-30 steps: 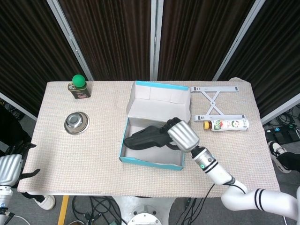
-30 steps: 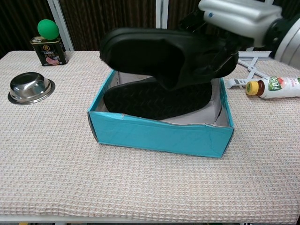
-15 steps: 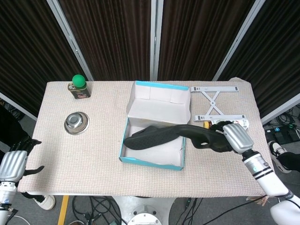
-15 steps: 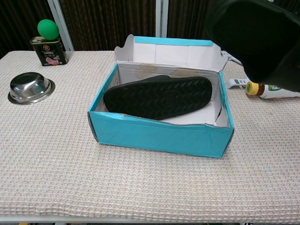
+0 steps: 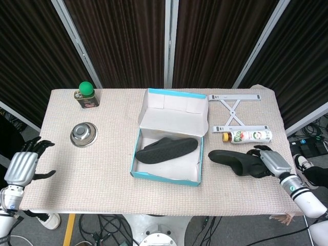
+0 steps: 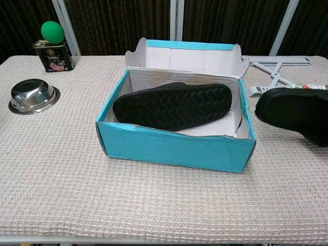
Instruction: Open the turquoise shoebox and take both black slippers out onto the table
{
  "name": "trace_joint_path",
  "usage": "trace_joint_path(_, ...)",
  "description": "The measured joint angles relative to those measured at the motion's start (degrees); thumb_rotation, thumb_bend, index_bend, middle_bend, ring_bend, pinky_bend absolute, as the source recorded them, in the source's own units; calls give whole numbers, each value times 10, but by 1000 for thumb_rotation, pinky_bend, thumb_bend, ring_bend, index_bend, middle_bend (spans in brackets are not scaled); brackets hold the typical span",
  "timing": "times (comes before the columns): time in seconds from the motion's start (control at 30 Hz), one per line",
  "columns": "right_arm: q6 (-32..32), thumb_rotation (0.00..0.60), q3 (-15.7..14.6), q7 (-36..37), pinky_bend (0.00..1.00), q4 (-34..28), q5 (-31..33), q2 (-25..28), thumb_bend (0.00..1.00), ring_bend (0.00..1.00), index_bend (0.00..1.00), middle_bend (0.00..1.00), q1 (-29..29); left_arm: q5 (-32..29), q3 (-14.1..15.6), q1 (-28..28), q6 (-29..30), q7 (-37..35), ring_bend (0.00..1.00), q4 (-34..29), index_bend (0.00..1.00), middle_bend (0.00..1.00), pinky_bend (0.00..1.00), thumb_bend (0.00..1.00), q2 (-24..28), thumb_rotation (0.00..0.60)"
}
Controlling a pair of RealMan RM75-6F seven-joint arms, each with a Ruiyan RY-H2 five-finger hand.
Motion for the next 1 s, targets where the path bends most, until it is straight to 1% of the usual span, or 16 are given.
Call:
trace_joint_path(0.07,5,600,5,-17,0,0,5,-2,0,0,0,0,0,5,-7,-16,-9,-7,85,-4,249,206,150,0,4,600)
trace_joint_path(0.23,47,600,31,-42,0,-19,19,8,0,0,0,0,-4,19,-29,-60,-35,-44,85,-16,249,207,150,0,13,600)
trace_joint_path(0.37,84,600,56,-51,0,-48,30,32,0,0,0,0,-11,30,-50,-118,-80,-56,86,-28,259,209,160,0,13,600)
trace_joint_path(0.5,124,600,85,-66,0,-79,43,61,0,0,0,0,-19,33,-70,-180,-130,-42,136,-39,275,230,196,0,-5,600)
trace_joint_path(0.63,146,600,106,-82,0,-101,58,82,0,0,0,0,-27,23,-85,-239,-185,-10,143,-51,279,243,215,0,-43,600)
trace_joint_path(0.8,144,600,110,-92,0,-107,65,88,0,0,0,0,-32,-10,-94,-290,-232,59,196,-58,297,286,263,0,-101,600)
trace_joint_path(0.93,140,600,112,-91,0,-103,68,84,0,0,0,0,-34,-63,-97,-323,-265,118,196,-58,297,286,265,0,-141,600)
trace_joint_path(1.0,140,600,113,-89,0,-100,69,82,0,0,0,0,-36,-100,-99,-339,-277,152,196,-55,294,286,267,0,-162,600)
